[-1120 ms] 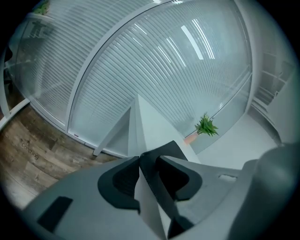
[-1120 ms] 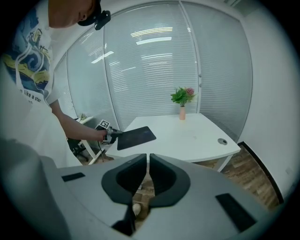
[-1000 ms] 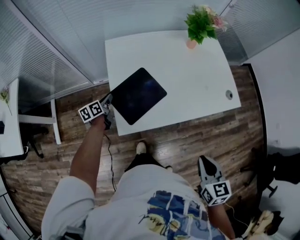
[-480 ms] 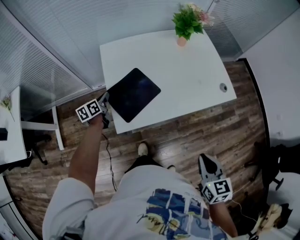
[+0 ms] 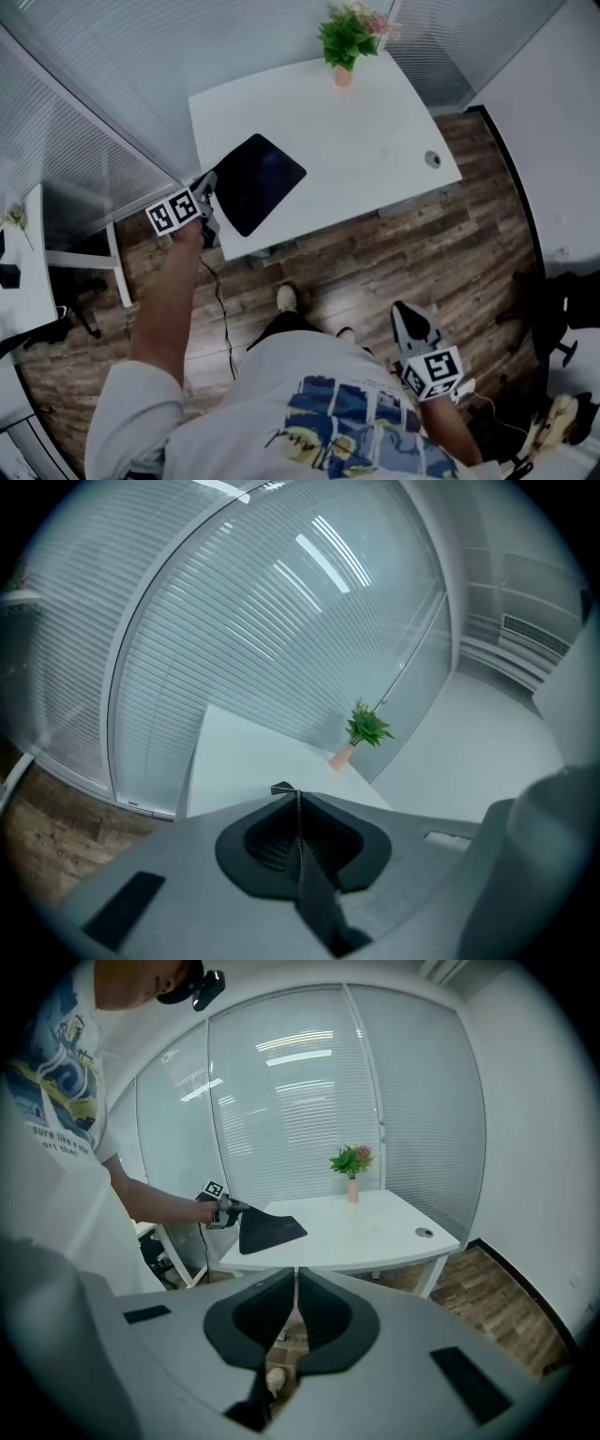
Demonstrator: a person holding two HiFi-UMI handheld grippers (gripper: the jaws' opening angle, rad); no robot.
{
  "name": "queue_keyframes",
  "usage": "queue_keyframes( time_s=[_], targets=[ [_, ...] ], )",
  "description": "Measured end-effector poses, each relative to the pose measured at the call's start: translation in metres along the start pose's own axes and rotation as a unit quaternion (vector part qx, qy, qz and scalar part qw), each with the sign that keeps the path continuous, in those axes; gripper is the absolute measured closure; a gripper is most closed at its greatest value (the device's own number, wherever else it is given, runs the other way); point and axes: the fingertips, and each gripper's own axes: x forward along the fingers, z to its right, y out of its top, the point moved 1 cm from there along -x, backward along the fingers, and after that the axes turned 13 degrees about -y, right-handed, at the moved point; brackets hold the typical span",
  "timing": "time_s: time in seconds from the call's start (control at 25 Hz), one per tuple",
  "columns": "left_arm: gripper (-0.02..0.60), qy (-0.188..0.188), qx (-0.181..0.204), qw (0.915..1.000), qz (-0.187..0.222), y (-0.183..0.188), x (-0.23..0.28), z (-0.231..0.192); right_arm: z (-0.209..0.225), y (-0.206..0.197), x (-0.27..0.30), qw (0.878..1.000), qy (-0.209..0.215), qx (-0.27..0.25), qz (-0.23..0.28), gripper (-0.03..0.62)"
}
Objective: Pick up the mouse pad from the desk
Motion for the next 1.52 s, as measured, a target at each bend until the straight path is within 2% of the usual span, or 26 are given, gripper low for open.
queue_keyframes(
  time_s=[0.4,0.76,1.2,1.52],
  targets=[
    [0.569,-0.023,0.076,0.9968,-0.012,0.024,0.011,0.085,0.028,-0.022,-0.045,1.0,-0.005,0.014,0.027,0.58],
    [0.569,-0.039,0.147,0.9876,-0.039,0.042,0.03,0.171,0.058,-0.048,-0.079,0.999,0.003,0.03,0.036,0.585],
    [0.569,-0.056,0.193,0.9787,-0.041,0.066,0.032,0.258,0.082,-0.065,-0.106,0.997,0.009,0.048,0.061,0.586],
    [0.569,-0.079,0.232,0.9681,-0.053,0.071,0.019,0.322,0.098,-0.079,-0.126,0.996,0.012,0.055,0.076,0.588]
  ],
)
